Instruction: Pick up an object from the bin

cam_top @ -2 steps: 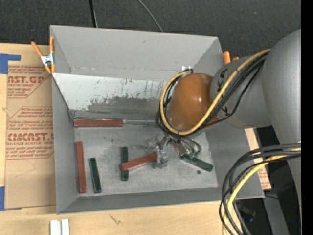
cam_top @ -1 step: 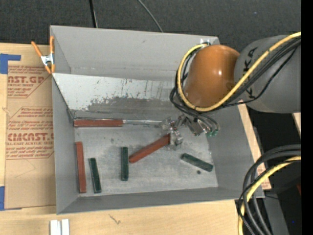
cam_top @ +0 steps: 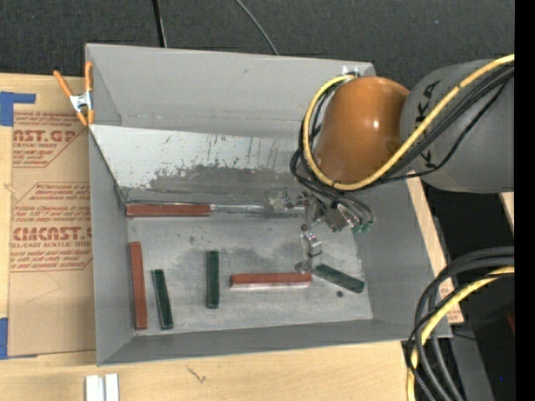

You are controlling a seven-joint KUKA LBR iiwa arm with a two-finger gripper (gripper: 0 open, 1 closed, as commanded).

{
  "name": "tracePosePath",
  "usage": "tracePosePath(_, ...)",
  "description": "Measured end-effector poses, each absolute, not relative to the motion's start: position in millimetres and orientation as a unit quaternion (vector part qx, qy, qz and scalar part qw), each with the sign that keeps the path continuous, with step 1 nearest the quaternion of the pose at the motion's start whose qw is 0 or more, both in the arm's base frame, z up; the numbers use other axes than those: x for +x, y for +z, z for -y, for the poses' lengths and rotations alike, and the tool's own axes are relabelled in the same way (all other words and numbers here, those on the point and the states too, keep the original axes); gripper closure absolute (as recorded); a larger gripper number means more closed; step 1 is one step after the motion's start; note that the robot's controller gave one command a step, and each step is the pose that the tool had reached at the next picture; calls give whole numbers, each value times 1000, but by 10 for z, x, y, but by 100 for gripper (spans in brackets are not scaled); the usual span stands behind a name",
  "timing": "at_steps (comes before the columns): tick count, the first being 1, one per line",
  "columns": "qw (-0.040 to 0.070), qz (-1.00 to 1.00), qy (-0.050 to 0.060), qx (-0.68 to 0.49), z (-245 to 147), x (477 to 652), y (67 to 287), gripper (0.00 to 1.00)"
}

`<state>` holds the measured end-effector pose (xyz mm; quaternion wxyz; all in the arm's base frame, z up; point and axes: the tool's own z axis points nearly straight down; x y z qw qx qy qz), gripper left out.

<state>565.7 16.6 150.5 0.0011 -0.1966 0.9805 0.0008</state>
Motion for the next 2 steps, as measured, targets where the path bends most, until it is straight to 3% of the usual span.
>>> tracePosePath(1,1,-980,1,-197,-166,5657,1505,0)
tracePosePath(2,2,-974,1,-228,-125,5176,1200,0)
